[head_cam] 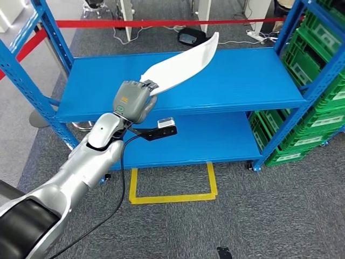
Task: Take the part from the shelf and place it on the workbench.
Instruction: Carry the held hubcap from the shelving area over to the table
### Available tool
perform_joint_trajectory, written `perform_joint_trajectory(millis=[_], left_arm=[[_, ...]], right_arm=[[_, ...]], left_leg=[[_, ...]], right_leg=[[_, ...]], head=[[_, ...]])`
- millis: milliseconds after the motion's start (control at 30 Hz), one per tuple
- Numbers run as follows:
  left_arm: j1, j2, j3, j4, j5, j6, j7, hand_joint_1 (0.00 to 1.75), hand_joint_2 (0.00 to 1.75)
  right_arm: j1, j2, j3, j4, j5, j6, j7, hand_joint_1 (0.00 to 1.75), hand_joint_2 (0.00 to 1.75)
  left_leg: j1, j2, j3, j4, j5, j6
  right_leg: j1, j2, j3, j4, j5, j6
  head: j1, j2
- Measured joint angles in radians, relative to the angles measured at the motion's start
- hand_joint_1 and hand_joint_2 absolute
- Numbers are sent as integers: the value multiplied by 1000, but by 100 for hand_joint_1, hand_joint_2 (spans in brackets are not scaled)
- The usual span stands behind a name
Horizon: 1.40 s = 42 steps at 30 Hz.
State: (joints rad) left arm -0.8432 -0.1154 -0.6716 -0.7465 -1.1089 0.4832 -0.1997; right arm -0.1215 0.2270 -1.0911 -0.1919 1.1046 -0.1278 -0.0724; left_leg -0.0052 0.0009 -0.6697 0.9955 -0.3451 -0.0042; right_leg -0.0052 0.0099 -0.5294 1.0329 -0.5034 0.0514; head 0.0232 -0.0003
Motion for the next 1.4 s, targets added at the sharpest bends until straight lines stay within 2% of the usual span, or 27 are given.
perform_joint_trajectory(millis=[67, 100, 133, 167, 233, 267, 300, 333, 400, 467, 500, 567, 633, 667, 733, 767, 800, 833, 867, 933, 1000, 1100, 1167, 1267, 1300, 1333, 1400], left_arm=[[0, 1, -1, 0, 0, -2, 1, 175, 175], [-1, 2, -3, 0, 1, -4, 2, 175, 175], [-1, 4, -4, 0, 3, -5, 3, 175, 175], [-1, 6, -5, -1, 5, -6, 5, 175, 175], [-1, 8, -9, -1, 9, -8, 7, 175, 175], [-1, 9, -12, -1, 10, -8, 8, 175, 175], [-1, 9, -14, -1, 10, -9, 8, 175, 175], [0, 10, -16, -1, 10, -10, 9, 175, 175], [-1, 11, -19, -3, 11, -10, 10, 175, 175], [-3, 12, -21, -9, 11, -11, 10, 175, 175], [-5, 12, -21, -12, 11, -13, 10, 175, 175], [-7, 13, -24, -14, 14, -18, 10, 175, 175], [-5, 15, -26, -14, 17, -23, 10, 175, 175], [-5, 15, -27, -14, 16, -23, 10, 175, 175], [-5, 15, -32, -14, 11, -23, 10, 175, 175], [-4, 16, -36, -14, 9, -24, 10, 175, 175], [-3, 17, -39, -14, 7, -24, 11, 175, 175], [-1, 17, -43, -14, 7, -24, 11, 175, 175], [-1, 18, -45, -14, 6, -25, 11, 175, 175], [-1, 18, -47, -14, 6, -25, 11, 175, 175], [-2, 18, -48, -14, 6, -25, 12, 175, 175], [-3, 17, -51, -15, 24, -34, 3, 175, 175], [-3, 17, -51, -16, 50, -46, -10, 175, 175], [0, 18, -54, -17, 64, -53, -18, 175, 175], [3, 18, -56, -17, 64, -54, -19, 175, 175], [5, 19, -59, -17, 65, -54, -20, 175, 175], [5, 21, -63, -18, 65, -55, -20, 175, 175]], right_arm=[[2, 0, 0, 0, -1, 0, 0, 0, 175], [2, 0, -1, 0, -2, 0, 0, 0, 175], [2, 0, -1, 0, -2, 0, 1, 0, 175], [1, 0, -1, 0, -2, -1, 0, 0, 175], [1, 0, -1, 0, -2, -1, 0, 0, 175], [2, 0, -1, 0, -2, 0, 0, 0, 175], [2, 0, -1, 0, -1, 0, 0, 0, 175], [2, 0, -1, 0, -1, 0, -1, 0, 175], [1, 0, -1, 0, -1, 0, -1, 0, 175], [0, 0, -1, 0, 0, 0, -3, 0, 175], [0, 0, -1, 0, -1, 0, -5, 0, 175], [1, 0, -2, 0, -1, 1, -10, 0, 175], [5, 0, -3, 0, -4, 2, -13, 0, 175], [6, 0, -4, 0, -6, 5, -14, 0, 175], [5, 0, -7, 0, -17, 12, -18, 0, 175], [4, 0, -9, 0, -22, 15, -19, 0, 175], [3, 0, -12, 0, -26, 17, -20, 0, 175], [2, 0, -16, 0, -28, 18, -21, 0, 175], [3, 0, -18, 0, -29, 19, -21, 0, 175], [3, 0, -22, 0, -29, 19, -21, 0, 175], [2, 0, -25, 0, -29, 20, -21, 0, 175], [3, 0, -29, 0, -35, 22, -21, 0, 175], [3, 0, -30, 0, -40, 25, -21, 0, 175], [3, 0, -30, 0, -41, 28, -21, 0, 175], [4, 0, -31, 0, -41, 29, -21, 0, 175], [5, 0, -32, 0, -41, 29, -20, 0, 175], [5, 0, -35, 0, -41, 29, -20, 0, 175]], left_leg=[[1, 0, -3, -4, 14, -11], [2, 0, -8, 0, 4, -17], [3, -1, -16, 20, -24, -24], [4, -1, -29, 59, -69, -30], [6, -2, -62, 186, -170, -40], [6, -2, -73, 247, -194, -42], [7, -2, -74, 286, -194, -43], [7, -2, -58, 293, -174, -43], [8, -2, 18, 220, -127, -43], [9, -3, 121, 80, -136, -36], [8, -4, 155, 27, -150, -29], [5, -5, 166, -10, -158, -9], [5, -3, 154, -11, -142, 8], [6, -2, 148, -12, -133, 15], [5, -2, 133, -12, -119, 23], [3, -2, 126, -11, -112, 24], [2, -2, 119, -11, -106, 24], [1, -2, 113, -10, -102, 24], [0, -2, 109, -10, -98, 22], [-2, -2, 104, -9, -92, 17], [-4, -1, 100, -7, -87, 8], [-5, 2, 94, -7, -82, -8], [-4, 1, 75, 32, -116, -21], [3, -1, -7, 218, -213, -36], [5, -1, -27, 263, -225, -38], [6, -1, -31, 274, -215, -39], [9, -12, 18, 184, -150, -39]], right_leg=[[0, 1, -6, -8, 11, -14], [-1, 0, -12, -9, 20, -22], [-3, -1, -22, -10, 32, -30], [-6, -1, -34, -12, 45, -35], [-6, -2, -63, -12, 67, -39], [-7, -2, -78, -12, 79, -39], [-7, -2, -93, -11, 91, -37], [-8, -3, -108, -11, 103, -35], [-9, -2, -133, -10, 124, -29], [-7, -1, -150, -8, 142, -19], [-5, -1, -156, -9, 152, -13], [-7, -1, -163, -18, 172, 0], [-10, -2, -175, -5, 153, 10], [-10, -3, -190, 33, 120, 13], [-9, -3, -232, 166, 33, 17], [-8, -3, -250, 232, 5, 18], [-7, -3, -253, 269, -6, 18], [-6, -3, -236, 267, 1, 15], [-5, -4, -198, 222, 20, 12], [-2, -4, -97, 78, 53, 4], [2, -2, -45, -5, 59, -5], [1, 4, -49, -20, 65, -22], [-4, 10, -52, -27, 75, -34], [-7, 23, -63, -29, 85, -38], [-7, 30, -68, -29, 88, -37], [-8, 38, -71, -28, 91, -36], [-10, 57, -77, -27, 96, -30]], head=[[0, 0], [-1, 0], [-2, 0], [-4, 0], [-7, 0], [-7, 0], [-8, 0], [-8, 0], [-8, 0], [-8, 0], [-9, 0], [-9, 0], [-8, 0], [-7, 0], [-5, 0], [-5, 0], [-5, 0], [-5, 0], [-5, 0], [-6, 0], [-6, 0], [-6, 0], [-9, 0], [-12, 0], [-12, 0], [-12, 0], [-12, 0]])
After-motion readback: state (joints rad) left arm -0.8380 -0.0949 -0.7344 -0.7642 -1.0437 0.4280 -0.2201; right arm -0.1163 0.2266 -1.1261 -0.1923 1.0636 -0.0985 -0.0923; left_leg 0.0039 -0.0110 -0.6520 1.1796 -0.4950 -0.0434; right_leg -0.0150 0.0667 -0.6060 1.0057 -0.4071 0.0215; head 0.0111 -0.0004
